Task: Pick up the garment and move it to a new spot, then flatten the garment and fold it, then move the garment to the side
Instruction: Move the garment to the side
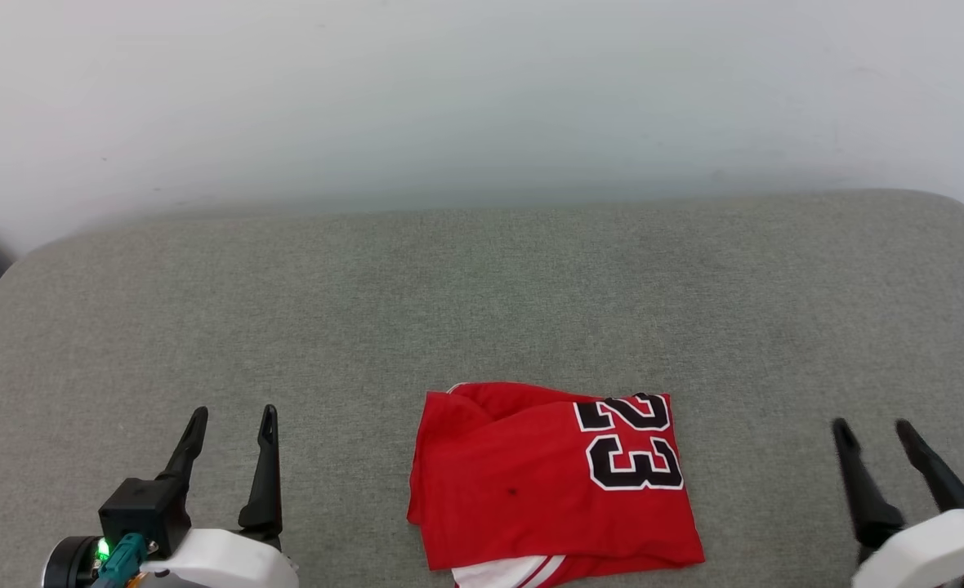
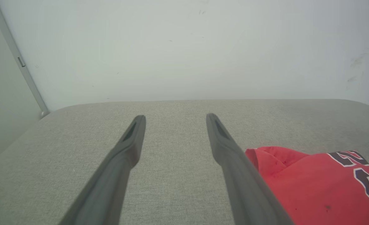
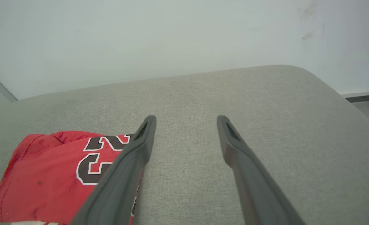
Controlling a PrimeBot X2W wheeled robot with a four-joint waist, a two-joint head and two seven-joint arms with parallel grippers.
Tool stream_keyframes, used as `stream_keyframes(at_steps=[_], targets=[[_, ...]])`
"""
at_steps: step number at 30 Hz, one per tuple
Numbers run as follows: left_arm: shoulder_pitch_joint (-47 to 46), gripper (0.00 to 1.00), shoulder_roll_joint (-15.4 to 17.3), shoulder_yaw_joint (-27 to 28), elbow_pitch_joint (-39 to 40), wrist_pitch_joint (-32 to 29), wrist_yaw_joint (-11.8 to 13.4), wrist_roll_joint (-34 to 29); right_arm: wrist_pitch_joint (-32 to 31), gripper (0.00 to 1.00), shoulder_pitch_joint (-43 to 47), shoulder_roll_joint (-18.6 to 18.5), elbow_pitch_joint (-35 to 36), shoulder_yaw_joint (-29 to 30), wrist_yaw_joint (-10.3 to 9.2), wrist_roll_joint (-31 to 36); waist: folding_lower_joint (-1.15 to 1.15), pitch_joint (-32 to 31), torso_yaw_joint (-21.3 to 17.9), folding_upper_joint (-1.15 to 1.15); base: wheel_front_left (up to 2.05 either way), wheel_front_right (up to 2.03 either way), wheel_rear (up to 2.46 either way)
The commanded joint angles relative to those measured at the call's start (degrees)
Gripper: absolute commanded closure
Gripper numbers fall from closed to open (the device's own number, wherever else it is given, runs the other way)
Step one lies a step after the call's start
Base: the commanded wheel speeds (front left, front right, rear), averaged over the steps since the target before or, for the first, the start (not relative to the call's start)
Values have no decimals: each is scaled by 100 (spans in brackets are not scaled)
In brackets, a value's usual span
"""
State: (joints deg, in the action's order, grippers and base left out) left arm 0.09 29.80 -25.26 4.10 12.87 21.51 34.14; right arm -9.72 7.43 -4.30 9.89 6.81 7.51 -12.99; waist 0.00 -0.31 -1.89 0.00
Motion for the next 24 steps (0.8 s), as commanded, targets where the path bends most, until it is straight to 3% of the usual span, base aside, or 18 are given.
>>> stream_keyframes(at_steps=[1,11,14,19,24], targets=[[81,0,-20,31,37,35,26,28,-245,0,-1,-40,-99,211,-4,-199,0,12,19,0,0,0,0],[59,0,-76,161,155,130,36,45,-2689,0,-511,-744,-1181,1813,-4,-1395,0,151,263,0,0,0,0],[-30,0,-97,187,155,148,-12,34,-3455,0,-727,-684,-1510,2074,-4,-1711,0,209,382,0,0,0,0],[-152,0,-195,220,151,195,-71,-25,-4685,0,-1190,-197,-2049,2496,-4,-2074,0,275,591,0,0,0,0],[-325,0,-243,213,197,203,-185,-98,-5303,0,-1726,101,-2537,2761,-4,-2486,0,482,784,0,0,0,0]])
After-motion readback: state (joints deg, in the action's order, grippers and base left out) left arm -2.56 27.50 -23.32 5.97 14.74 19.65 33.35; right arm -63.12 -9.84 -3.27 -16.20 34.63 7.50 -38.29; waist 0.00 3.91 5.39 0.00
